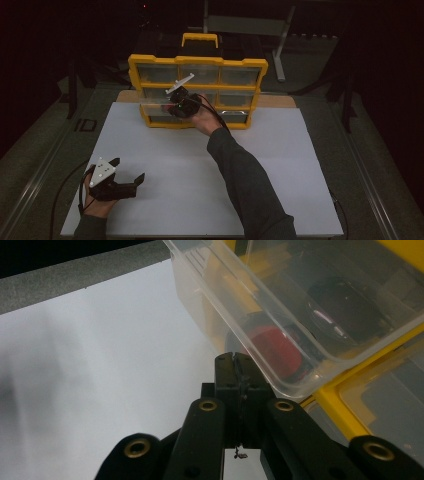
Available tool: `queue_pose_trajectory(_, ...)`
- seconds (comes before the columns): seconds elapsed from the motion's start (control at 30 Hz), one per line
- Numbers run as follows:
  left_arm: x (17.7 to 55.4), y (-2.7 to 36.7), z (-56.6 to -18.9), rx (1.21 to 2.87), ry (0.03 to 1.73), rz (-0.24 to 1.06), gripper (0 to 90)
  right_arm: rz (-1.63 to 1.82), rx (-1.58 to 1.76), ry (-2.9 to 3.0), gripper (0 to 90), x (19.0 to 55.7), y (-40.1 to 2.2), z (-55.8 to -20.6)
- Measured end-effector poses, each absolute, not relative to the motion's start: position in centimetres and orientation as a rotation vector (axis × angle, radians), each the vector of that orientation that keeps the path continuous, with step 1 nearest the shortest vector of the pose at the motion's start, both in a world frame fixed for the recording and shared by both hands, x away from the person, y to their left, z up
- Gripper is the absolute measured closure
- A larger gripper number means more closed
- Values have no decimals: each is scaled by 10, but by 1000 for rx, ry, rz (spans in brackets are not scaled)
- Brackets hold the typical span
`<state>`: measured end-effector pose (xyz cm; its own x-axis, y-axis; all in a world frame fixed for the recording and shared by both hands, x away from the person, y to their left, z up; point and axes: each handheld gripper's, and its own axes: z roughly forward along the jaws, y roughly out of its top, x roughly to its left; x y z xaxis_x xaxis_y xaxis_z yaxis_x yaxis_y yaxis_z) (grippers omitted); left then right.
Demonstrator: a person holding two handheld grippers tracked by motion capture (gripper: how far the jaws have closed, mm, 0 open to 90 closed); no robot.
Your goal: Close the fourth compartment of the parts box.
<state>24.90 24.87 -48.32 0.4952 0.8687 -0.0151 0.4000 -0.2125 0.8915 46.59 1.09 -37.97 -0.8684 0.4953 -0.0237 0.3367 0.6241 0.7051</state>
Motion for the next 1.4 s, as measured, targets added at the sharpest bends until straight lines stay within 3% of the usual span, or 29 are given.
queue_pose_trajectory(1.4, 250, 248, -484, 1815, 1063, 631, 0, 1115, 751, 2563, 896, 479, 11, -384)
